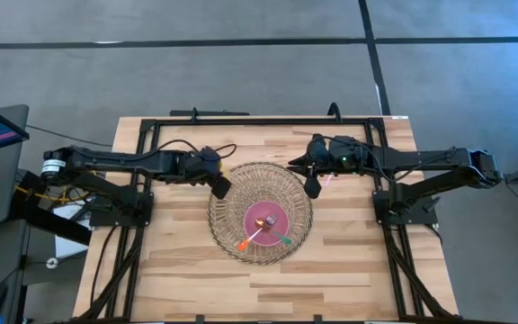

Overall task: Pick & Place Utensil
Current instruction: Put the yellow cup on the mat to the top left of the pink bowl

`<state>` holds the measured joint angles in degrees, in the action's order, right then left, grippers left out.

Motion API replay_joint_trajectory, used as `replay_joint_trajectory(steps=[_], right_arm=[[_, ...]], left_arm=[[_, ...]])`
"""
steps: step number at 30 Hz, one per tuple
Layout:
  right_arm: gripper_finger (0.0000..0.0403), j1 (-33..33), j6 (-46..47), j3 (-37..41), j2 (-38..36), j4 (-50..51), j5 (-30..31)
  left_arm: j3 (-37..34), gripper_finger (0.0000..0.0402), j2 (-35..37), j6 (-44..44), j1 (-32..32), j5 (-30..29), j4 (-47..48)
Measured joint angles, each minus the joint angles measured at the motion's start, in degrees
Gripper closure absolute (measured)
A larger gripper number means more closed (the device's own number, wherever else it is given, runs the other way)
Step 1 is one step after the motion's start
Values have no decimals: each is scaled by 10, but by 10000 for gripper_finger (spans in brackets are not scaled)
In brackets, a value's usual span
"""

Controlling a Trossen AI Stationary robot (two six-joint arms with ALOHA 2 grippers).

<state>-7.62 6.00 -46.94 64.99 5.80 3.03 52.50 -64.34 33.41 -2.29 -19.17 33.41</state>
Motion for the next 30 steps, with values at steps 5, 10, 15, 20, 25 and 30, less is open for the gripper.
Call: replay_joint_trajectory(steps=[5,10,15,20,25,30], right_arm=[[337,0,-1,0,0,0,0],[337,0,-1,0,0,-2,0],[337,0,-1,0,0,-2,0],[337,0,-1,0,0,-2,0],[337,0,-5,0,0,-2,0],[337,0,-5,0,0,-2,0]], left_arm=[[0,388,-11,-27,28,16,-26],[0,392,-49,-70,46,16,-57],[0,385,-98,-125,59,17,-87],[2,382,-126,-140,61,13,-114],[1,378,-123,-142,61,15,-118],[0,364,-111,-141,61,18,-126]])
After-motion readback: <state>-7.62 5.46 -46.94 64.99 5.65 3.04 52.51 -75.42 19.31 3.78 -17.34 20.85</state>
